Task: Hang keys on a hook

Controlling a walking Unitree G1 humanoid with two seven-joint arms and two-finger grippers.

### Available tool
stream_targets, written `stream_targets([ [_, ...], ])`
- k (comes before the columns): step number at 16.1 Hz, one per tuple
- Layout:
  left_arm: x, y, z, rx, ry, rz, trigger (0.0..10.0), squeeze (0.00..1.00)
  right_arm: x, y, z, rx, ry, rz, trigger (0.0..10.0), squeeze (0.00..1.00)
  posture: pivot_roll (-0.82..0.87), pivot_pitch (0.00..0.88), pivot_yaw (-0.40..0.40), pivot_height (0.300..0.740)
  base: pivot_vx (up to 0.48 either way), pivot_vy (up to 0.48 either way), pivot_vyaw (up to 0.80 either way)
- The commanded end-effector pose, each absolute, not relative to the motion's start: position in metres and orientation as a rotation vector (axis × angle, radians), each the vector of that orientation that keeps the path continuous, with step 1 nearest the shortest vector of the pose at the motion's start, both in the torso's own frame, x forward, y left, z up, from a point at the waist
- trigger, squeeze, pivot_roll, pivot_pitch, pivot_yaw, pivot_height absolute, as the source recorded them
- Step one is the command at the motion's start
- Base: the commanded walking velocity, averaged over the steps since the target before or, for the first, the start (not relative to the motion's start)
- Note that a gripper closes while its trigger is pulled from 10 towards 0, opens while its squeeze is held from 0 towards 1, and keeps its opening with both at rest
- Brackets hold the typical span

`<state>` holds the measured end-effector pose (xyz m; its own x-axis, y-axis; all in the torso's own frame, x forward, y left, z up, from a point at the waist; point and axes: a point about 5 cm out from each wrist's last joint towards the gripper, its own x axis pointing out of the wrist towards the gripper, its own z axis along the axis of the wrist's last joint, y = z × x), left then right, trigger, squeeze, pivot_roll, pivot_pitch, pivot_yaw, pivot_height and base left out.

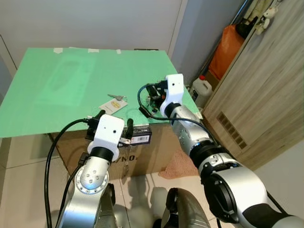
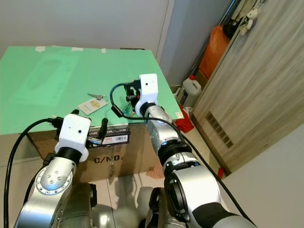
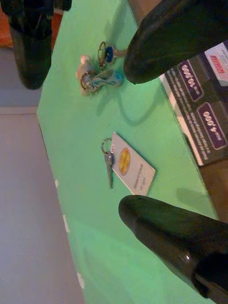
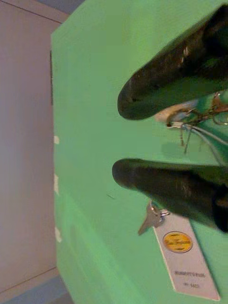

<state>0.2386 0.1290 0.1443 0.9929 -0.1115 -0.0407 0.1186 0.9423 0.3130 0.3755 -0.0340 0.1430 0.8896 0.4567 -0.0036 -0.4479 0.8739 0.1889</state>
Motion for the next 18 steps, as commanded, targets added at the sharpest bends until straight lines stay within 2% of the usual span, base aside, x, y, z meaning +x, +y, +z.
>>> stream_targets([
  [1, 0.236, 0.128, 0.148, 0.314, 0.015, -0.12, 10.0, 0.0, 0.374, -0.033, 0.14, 0.192, 0.05, 0.47, 10.0, 1.0, 0.29, 0.057, -0.167, 0.601, 0.0, 0.0, 0.0],
  [13, 0.211, 0.127, 0.149, 0.316, 0.037, -0.098, 10.0, 0.0, 0.366, -0.036, 0.112, 0.128, 0.165, 0.404, 10.0, 1.0, 0.37, 0.113, -0.192, 0.601, 0.0, 0.0, 0.0],
  [14, 0.208, 0.127, 0.149, 0.317, 0.044, -0.097, 10.0, 0.0, 0.364, -0.035, 0.108, 0.12, 0.185, 0.403, 10.0, 0.03, 0.38, 0.122, -0.191, 0.601, 0.0, 0.0, 0.0],
  [15, 0.205, 0.128, 0.149, 0.319, 0.05, -0.095, 10.0, 0.0, 0.363, -0.033, 0.106, 0.119, 0.199, 0.402, 10.0, 0.0, 0.38, 0.128, -0.189, 0.601, 0.0, 0.0, 0.0],
  [18, 0.199, 0.132, 0.149, 0.323, 0.065, -0.084, 10.0, 0.0, 0.358, -0.03, 0.097, 0.139, 0.252, 0.395, 10.0, 0.0, 0.4, 0.146, -0.189, 0.601, 0.0, 0.0, 0.0],
])
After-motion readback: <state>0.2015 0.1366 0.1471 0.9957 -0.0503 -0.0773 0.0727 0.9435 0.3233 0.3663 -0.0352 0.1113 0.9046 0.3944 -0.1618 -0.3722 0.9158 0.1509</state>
